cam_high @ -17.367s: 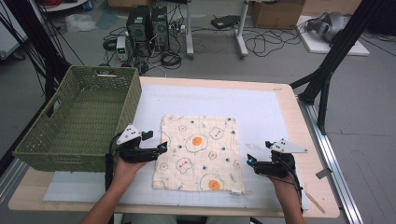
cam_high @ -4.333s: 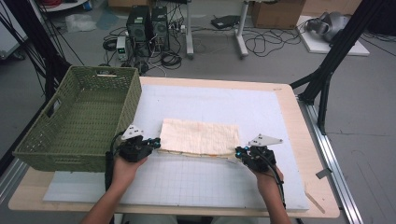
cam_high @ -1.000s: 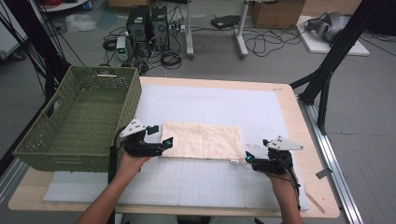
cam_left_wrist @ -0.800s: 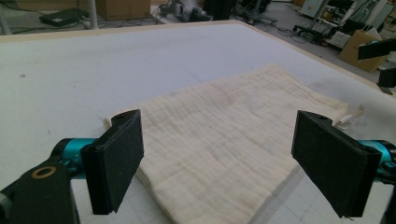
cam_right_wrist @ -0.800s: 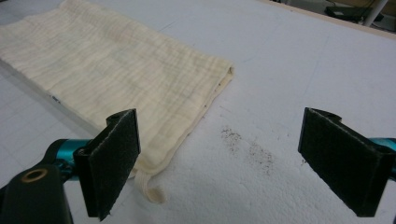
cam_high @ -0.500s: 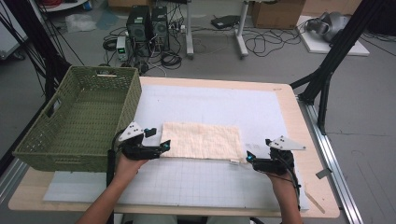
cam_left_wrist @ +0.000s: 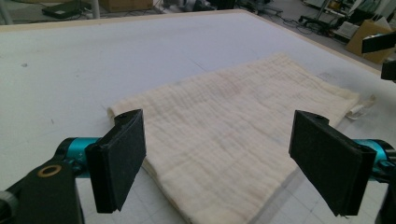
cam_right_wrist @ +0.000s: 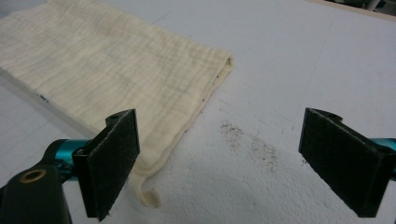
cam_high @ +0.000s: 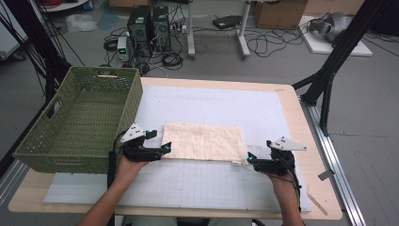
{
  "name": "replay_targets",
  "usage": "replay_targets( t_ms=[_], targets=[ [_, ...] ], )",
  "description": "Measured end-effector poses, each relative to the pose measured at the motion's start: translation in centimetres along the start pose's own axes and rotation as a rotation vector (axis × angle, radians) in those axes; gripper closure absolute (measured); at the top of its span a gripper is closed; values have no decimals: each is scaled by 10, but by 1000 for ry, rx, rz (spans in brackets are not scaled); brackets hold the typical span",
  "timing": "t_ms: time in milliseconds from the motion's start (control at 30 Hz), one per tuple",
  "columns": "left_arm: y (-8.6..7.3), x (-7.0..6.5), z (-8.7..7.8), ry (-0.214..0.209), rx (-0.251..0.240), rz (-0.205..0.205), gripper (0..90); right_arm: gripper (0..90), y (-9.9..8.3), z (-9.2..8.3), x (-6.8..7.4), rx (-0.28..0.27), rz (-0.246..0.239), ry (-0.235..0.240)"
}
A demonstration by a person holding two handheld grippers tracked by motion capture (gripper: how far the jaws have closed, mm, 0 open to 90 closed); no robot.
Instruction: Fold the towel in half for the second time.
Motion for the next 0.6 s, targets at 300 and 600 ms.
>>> replay_targets(
  t_ms=[300, 600],
  targets=[
    [3, 3, 5, 25, 20, -4, 198, 118, -1, 1, -2, -2, 15, 0],
    [19, 15, 23, 51, 57, -21, 231, 118, -6, -1, -7, 0, 24, 2]
  ],
)
Point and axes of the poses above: each handheld gripper's, and its own axes: z roughly forward along the jaws, y roughly out of its top, x roughly to its left, the point moved 5 cm from there along z, roughly forward along the jaws, and after that the axes turned 1 degree about z, right-handed, at the moved point
